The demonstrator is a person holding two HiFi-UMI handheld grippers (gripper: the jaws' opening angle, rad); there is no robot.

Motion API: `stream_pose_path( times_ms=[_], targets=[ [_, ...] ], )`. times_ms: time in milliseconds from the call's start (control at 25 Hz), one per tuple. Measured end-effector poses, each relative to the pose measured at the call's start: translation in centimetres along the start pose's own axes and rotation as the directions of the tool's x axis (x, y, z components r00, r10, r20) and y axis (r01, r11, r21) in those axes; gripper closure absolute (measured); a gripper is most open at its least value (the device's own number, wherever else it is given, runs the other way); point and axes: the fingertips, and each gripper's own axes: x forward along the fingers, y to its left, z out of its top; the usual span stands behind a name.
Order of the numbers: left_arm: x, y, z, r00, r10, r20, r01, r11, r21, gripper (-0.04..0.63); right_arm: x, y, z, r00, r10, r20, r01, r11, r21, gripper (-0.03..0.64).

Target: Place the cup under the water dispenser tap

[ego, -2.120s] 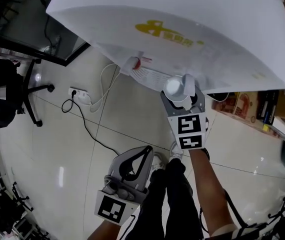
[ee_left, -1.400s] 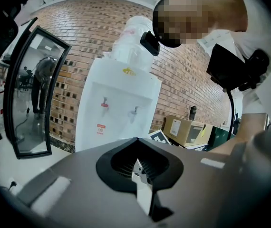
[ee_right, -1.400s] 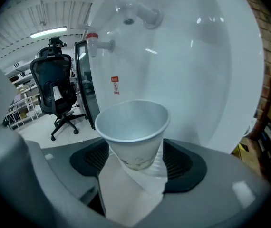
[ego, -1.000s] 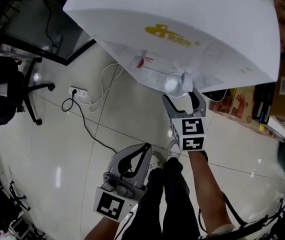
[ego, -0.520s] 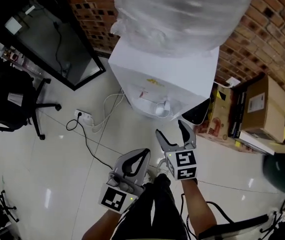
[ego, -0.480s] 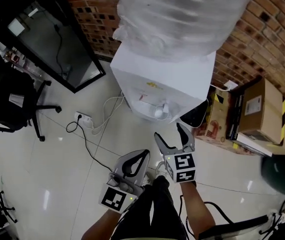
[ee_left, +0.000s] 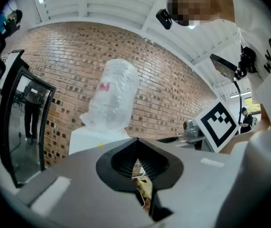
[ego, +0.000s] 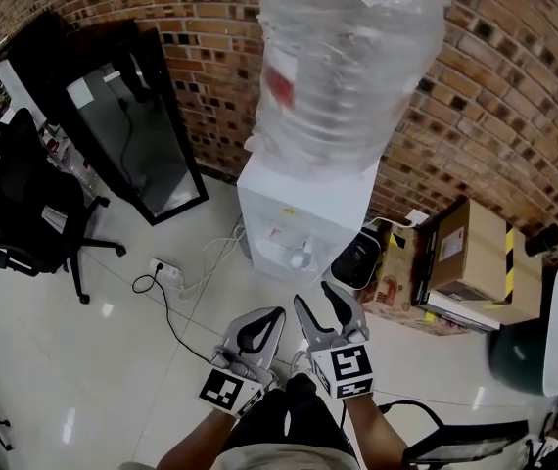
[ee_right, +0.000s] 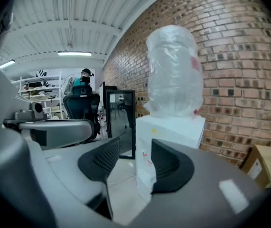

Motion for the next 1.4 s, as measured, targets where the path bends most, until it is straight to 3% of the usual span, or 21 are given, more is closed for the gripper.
stream_pose_path(
  times_ms=[280, 680, 1400],
  targets=[
    [-2.4, -2.8, 5.5, 0.996, -0.021, 0.082, 0.018, 0.999, 0.042, 0.603, -5.6, 2.9, 4.5, 0.997, 0.025, 0.076, -0.021, 0.999, -0.045, 0.484],
    [-6.2, -8.0, 6.8, 0.996, -0.022, 0.087, 0.016, 0.997, 0.077, 0.603, -12.7, 6.0, 4.6, 0.992, 0.095, 0.081, -0.09, 0.994, -0.053, 0.512],
    [-14.7, -30.1, 3.5, 0.996, -0.036, 0.079, 0.028, 0.994, 0.103, 0.603, -35.1, 8.3, -2.6, 0.982, 0.111, 0.151, -0.106, 0.994, -0.038, 0.558]
  ],
)
